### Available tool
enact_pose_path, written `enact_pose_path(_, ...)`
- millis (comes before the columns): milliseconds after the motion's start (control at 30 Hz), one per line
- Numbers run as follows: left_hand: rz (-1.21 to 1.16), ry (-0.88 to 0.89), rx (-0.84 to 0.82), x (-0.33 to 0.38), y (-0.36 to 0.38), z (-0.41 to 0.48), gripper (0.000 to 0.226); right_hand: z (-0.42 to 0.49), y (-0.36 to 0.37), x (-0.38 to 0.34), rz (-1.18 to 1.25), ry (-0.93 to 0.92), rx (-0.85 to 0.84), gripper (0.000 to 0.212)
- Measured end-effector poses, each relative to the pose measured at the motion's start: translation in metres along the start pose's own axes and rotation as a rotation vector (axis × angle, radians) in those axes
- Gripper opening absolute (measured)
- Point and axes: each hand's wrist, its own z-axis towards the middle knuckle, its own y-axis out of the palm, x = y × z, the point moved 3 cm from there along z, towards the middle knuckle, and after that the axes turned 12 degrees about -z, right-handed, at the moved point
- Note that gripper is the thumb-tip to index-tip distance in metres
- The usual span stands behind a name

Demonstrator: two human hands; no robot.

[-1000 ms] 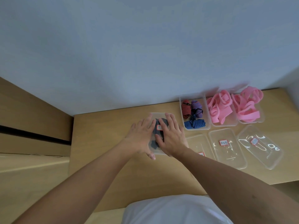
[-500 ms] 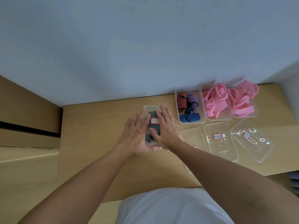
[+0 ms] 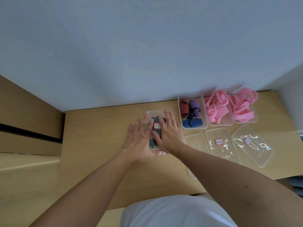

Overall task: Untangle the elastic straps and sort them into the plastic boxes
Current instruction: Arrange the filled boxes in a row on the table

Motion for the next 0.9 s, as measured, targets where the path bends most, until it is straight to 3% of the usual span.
enact_pose_path(300,0.026,-0.002,-0.007,0.0,-0.001,0.0,0.144,0.002,-0.006,-0.006,-0.063,-0.004,-0.116,0.076)
enact_pose_path(467,0.027,-0.014,0.026,-0.003,-0.002,0.004,0.131,-0.01,-0.012,-0.013,0.002,-0.071,-0.185,0.068)
enact_pose_path(567,0.008,-0.043,0.065,-0.002,-0.006,0.014,0.123,-0.037,-0.019,-0.01,0.192,-0.028,-0.028,0.059)
enact_pose_path(700,-0.046,-0.03,0.056,-0.001,-0.012,0.024,0.137,-0.08,-0.017,0.011,0.331,0.146,0.28,0.033)
enact_pose_path(800,-0.048,-0.019,0.206,0.011,-0.015,0.012,0.124,-0.097,-0.009,0.034,0.419,0.336,0.296,0.029)
enact_pose_path(900,-0.067,0.061,0.511,0.04,-0.008,-0.018,0.083,-0.107,0.0,0.06,0.503,0.552,0.252,0.029)
